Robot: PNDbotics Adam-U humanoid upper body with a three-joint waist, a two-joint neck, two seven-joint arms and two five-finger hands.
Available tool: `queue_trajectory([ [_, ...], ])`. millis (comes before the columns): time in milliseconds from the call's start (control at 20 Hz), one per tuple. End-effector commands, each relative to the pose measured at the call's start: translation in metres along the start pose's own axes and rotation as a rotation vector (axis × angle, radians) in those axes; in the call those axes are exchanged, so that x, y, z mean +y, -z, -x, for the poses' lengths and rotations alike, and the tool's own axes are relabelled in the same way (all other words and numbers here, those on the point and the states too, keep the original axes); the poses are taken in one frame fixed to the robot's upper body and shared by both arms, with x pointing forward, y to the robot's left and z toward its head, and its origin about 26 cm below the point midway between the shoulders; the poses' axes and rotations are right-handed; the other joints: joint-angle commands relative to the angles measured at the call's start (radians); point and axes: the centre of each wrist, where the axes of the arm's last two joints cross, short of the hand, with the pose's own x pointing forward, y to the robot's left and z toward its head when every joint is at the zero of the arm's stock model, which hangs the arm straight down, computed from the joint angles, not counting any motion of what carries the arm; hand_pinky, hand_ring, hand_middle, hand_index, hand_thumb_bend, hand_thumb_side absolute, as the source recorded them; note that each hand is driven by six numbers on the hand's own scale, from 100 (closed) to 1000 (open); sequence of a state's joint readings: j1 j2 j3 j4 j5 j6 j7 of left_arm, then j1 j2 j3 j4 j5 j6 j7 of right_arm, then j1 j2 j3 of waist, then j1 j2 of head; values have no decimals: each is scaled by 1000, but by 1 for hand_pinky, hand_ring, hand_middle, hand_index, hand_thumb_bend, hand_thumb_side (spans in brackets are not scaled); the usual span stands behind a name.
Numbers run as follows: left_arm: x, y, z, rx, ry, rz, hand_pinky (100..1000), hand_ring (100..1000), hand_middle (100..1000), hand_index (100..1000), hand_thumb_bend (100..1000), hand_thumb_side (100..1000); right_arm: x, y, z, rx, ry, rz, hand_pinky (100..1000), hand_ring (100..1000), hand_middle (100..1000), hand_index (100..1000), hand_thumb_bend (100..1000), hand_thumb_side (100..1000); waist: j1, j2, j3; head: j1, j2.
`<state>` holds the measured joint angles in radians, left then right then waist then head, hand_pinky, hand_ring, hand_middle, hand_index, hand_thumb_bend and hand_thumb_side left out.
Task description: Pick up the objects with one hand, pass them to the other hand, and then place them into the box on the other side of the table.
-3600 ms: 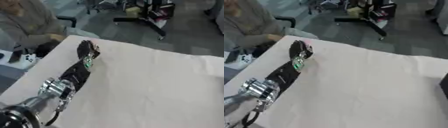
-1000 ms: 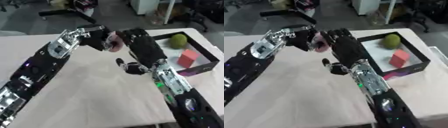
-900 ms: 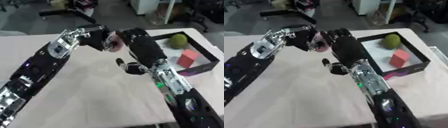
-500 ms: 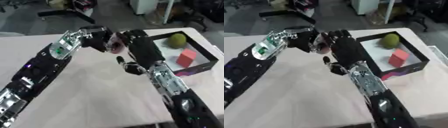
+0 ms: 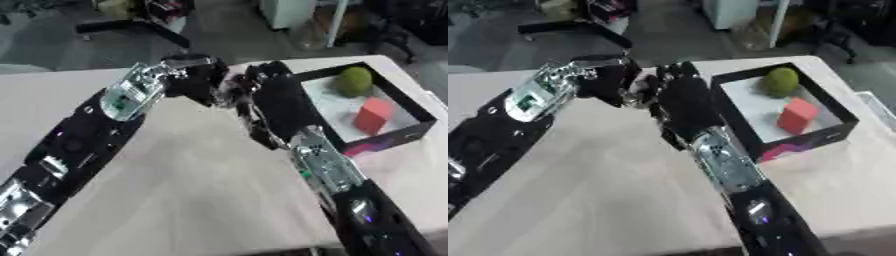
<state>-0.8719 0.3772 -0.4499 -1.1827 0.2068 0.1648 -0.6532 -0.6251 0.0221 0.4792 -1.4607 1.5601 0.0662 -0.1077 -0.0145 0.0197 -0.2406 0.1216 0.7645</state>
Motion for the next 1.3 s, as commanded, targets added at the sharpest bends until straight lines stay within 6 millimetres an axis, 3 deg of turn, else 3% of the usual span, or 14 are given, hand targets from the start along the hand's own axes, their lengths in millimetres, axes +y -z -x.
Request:
queue_trajectory([
  [50,2,2,-21,-44,27,19,613,430,395,467,100,100,-1,4,-1,21,-11,52,716,689,556,573,100,120,1,-18,1,-4,6],
  [250,2,2,-22,-41,20,33,626,454,425,498,100,100,2,2,2,74,-6,125,651,644,500,386,100,100,1,-20,3,-5,6],
  [400,2,1,-22,-48,13,52,648,482,460,537,113,100,5,-1,8,101,4,146,637,640,486,337,100,100,0,-19,4,-6,6],
  [700,5,-5,-19,-92,-9,129,680,517,496,579,326,125,9,-6,17,131,26,145,611,630,462,307,100,100,0,-19,5,-9,6],
  [1150,10,-14,-13,-210,-28,245,732,572,547,636,408,279,17,-10,25,173,35,165,572,611,425,299,100,100,-1,-19,6,-18,6],
  [1300,10,-16,-13,-238,-27,250,740,583,559,649,487,347,17,-11,26,177,37,182,564,606,416,296,100,100,-1,-19,6,-22,6],
])
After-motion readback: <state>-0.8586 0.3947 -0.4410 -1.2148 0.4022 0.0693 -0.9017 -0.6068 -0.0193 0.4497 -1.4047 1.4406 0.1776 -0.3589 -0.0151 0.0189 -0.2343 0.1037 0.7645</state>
